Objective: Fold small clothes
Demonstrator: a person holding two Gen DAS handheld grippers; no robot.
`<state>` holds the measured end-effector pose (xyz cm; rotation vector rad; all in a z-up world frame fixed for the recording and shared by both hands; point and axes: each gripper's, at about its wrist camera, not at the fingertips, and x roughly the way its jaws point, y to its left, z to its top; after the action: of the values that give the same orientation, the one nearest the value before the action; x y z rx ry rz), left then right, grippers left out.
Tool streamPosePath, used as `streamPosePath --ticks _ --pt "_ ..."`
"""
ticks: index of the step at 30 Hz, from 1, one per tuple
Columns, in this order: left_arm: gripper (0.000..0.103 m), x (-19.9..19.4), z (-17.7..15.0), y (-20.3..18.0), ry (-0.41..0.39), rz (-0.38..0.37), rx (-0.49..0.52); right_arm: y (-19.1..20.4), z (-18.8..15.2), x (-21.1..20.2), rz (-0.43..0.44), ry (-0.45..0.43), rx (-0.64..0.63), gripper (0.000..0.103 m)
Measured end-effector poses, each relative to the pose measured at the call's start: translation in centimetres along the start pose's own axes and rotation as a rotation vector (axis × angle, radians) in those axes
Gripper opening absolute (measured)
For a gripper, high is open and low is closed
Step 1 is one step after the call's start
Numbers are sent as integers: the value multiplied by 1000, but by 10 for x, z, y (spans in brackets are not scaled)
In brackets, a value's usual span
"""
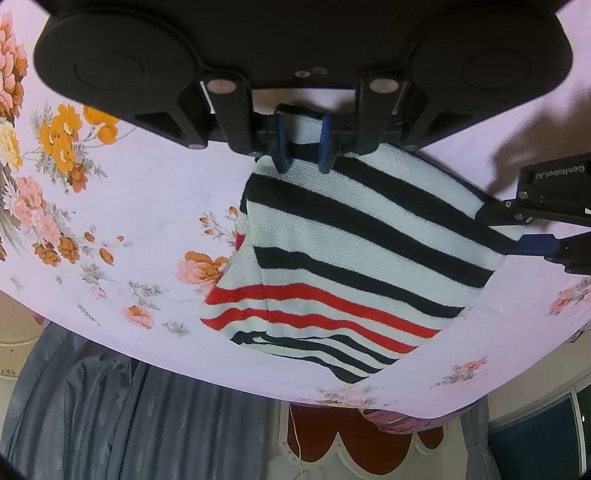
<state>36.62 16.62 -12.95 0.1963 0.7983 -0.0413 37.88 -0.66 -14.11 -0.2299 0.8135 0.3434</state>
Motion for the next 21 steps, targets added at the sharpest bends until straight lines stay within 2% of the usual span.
streamPosePath --ticks 4,5,6,7,8,10,12,14,17,18,21 --pt "46 -13 4 -4 8 28 -16 -3 1 -7 8 0 22 19" --pt "65 -22 4 -5 -4 34 -26 -5 1 -15 13 -8 46 22" --pt "81 -34 2 -7 -36 44 -33 -7 -1 -24 15 -25 69 45" --pt "101 -46 0 -9 -75 56 -35 -9 -5 -38 5 -54 95 87" --pt "102 -61 -4 -13 -116 66 -29 -10 -9 -49 -1 -83 107 101" --pt "102 -83 -9 -18 -127 58 -27 -11 -23 -76 5 -119 112 92" --pt "102 -109 -16 -21 -162 49 -62 -13 -35 -97 -20 -111 131 91" --pt "102 -136 -23 -24 -189 44 -88 -16 -51 -126 -31 -155 151 92" --pt "102 -170 -34 -28 -225 45 -118 -18 -69 -160 -43 -177 186 97" --pt "102 -180 -38 -29 -231 53 -126 -19 -74 -172 -37 -185 198 101" --pt "102 -205 -44 -30 -254 60 -146 -17 -84 -196 -22 -188 227 102"
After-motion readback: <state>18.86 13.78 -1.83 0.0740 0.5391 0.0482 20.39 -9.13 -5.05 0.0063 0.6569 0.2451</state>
